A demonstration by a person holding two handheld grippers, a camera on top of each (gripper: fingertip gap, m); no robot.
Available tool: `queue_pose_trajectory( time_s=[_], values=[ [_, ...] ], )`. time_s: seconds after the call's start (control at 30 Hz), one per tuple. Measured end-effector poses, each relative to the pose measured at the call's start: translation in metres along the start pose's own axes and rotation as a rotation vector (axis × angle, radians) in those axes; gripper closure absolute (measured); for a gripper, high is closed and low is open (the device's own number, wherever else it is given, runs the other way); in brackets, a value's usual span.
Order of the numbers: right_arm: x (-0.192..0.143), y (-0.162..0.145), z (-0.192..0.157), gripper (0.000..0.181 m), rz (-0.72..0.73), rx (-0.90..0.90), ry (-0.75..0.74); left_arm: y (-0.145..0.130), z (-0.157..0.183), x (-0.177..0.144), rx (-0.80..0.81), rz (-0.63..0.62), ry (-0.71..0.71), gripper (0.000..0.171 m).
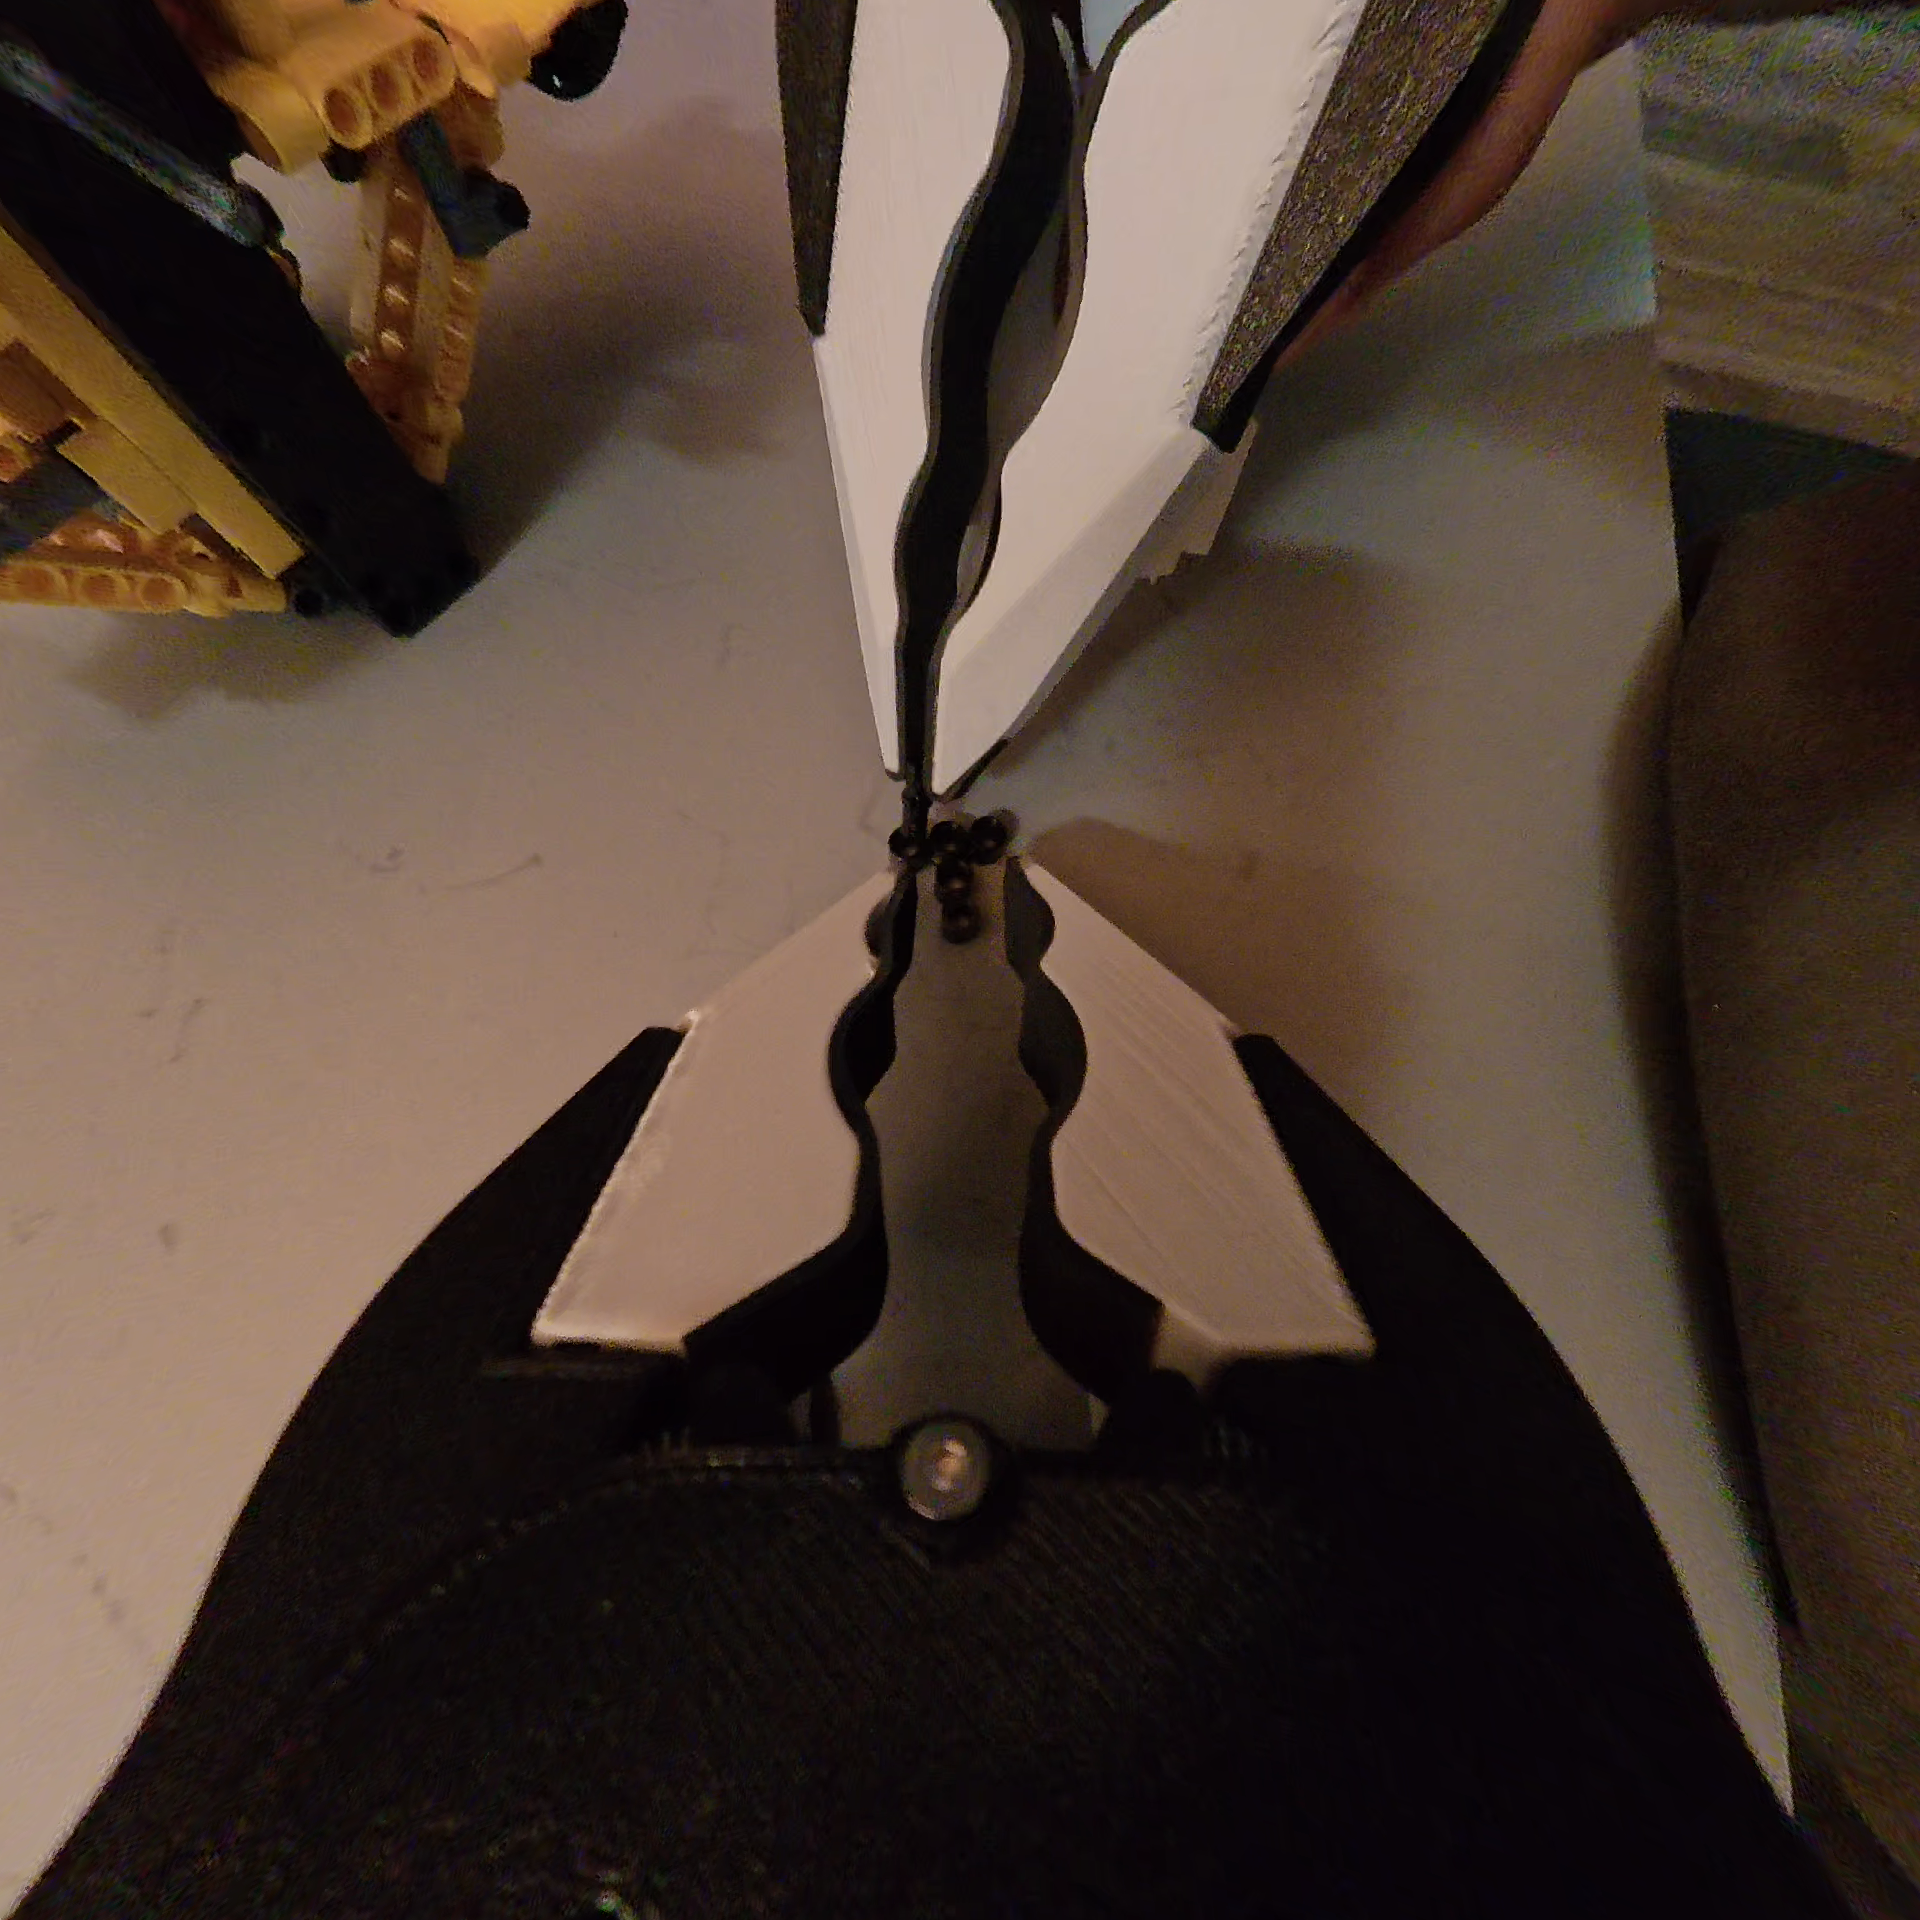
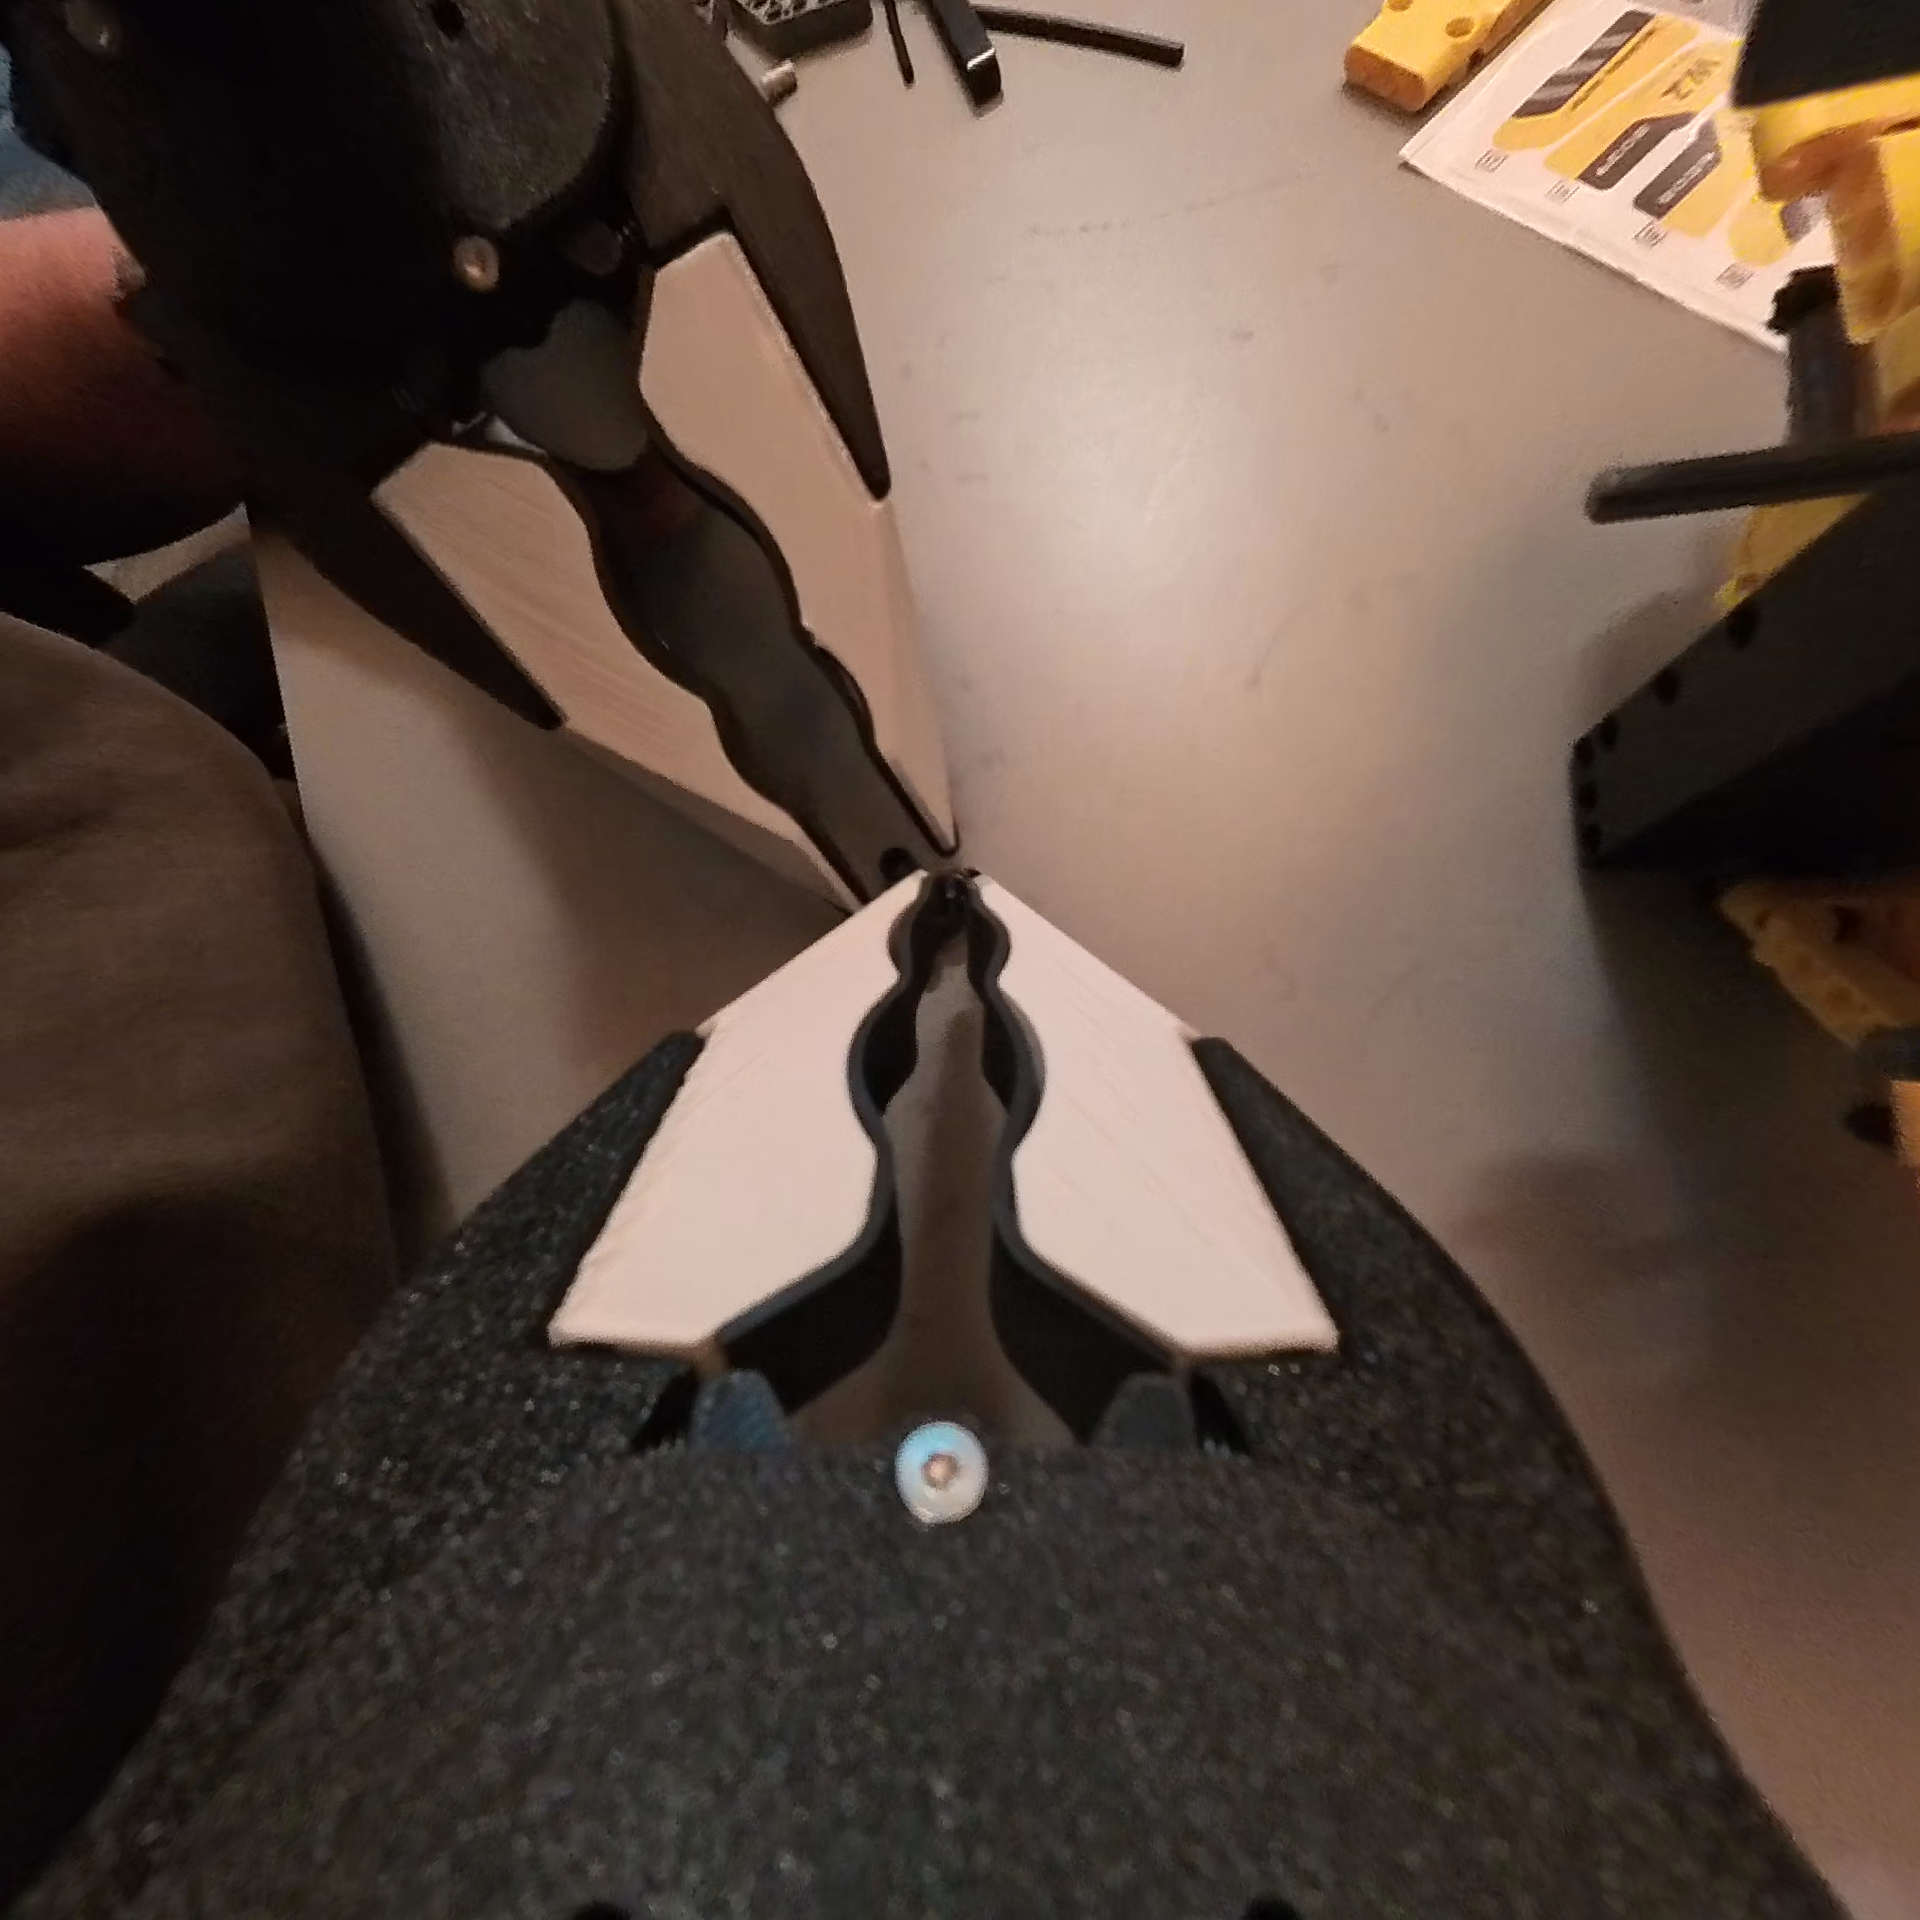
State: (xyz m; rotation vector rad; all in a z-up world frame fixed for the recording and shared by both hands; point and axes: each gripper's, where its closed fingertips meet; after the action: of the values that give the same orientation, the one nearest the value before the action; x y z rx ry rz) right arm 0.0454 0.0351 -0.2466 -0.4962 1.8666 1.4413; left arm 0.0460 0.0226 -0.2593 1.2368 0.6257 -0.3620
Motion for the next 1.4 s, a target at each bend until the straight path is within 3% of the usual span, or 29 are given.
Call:
queue_pose_trajectory(
  time_s=[0.2, 0.5, 0.87, 1.13, 1.4],
  values=[
    [0.006, -0.004, 0.002, 0.178, -0.061, 0.047, 0.004, -0.005, -0.003, 0.004, 0.008, -0.044, 0.038, 0.164],
    [0.006, -0.005, 0.003, 0.178, -0.157, 0.114, 0.02, -0.006, -0.003, 0.005, -0.047, -0.04, -0.012, 0.165],
    [0.01, -0.001, 0.003, 0.178, -0.279, -0.172, -0.119, -0.006, -0.003, 0.005, -0.015, -0.047, 0.017, 0.165],
    [0.013, -0.007, 0.002, 0.178, -0.269, -0.308, -0.194, -0.006, -0.004, 0.005, 0.001, -0.051, 0.033, 0.165],
    [0.014, -0.006, 0.002, 0.178, -0.185, -0.333, -0.201, -0.006, -0.004, 0.005, 0.004, -0.052, 0.036, 0.165]
  ],
)
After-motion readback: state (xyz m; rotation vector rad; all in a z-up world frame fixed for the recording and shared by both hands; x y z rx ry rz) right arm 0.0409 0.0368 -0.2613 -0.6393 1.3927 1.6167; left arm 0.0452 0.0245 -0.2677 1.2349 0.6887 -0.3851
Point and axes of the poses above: each gripper's, where its closed fingertips meet, x out along the fingers, y out of its top, z = x × y across the jaws, and after that the axes turned 11 degrees about -y, right-handed
